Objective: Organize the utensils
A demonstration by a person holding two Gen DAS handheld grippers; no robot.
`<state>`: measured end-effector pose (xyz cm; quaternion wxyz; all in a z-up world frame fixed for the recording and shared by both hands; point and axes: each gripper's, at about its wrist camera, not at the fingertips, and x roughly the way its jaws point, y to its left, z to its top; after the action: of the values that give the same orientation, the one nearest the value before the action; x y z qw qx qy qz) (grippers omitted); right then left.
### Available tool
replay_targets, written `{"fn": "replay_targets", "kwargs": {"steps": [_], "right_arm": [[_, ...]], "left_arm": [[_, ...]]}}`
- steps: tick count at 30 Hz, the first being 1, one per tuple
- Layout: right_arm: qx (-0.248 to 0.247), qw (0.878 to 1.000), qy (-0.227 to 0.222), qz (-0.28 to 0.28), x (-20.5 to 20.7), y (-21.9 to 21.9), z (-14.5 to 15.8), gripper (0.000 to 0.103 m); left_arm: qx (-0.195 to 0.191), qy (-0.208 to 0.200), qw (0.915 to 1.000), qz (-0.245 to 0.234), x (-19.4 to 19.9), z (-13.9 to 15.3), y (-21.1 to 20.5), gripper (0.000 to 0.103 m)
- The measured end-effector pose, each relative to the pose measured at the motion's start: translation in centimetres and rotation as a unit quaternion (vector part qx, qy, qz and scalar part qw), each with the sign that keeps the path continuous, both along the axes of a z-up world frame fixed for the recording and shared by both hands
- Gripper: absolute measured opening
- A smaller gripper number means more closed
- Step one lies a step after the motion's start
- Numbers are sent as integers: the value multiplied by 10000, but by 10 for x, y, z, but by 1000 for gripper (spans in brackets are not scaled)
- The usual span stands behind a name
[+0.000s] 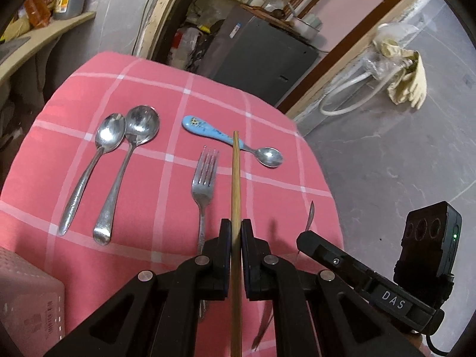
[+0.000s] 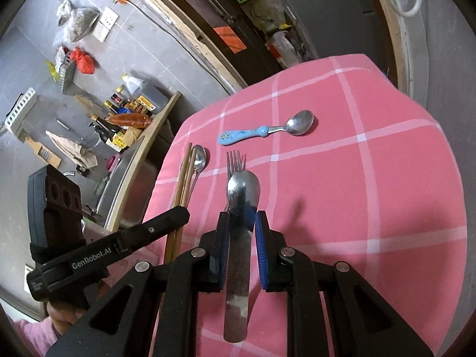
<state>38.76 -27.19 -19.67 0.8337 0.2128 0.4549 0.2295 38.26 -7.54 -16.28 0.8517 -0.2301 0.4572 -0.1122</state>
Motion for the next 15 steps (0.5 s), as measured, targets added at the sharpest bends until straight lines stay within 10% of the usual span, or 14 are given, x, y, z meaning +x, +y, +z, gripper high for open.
{"fn": "replay_targets", "kwargs": {"steps": [15], "right_arm": [[69,9979,-602,-231,-37,-7,32,15]], "left_arm": [[44,-416,9989,-228,-31,24,0,7]]}}
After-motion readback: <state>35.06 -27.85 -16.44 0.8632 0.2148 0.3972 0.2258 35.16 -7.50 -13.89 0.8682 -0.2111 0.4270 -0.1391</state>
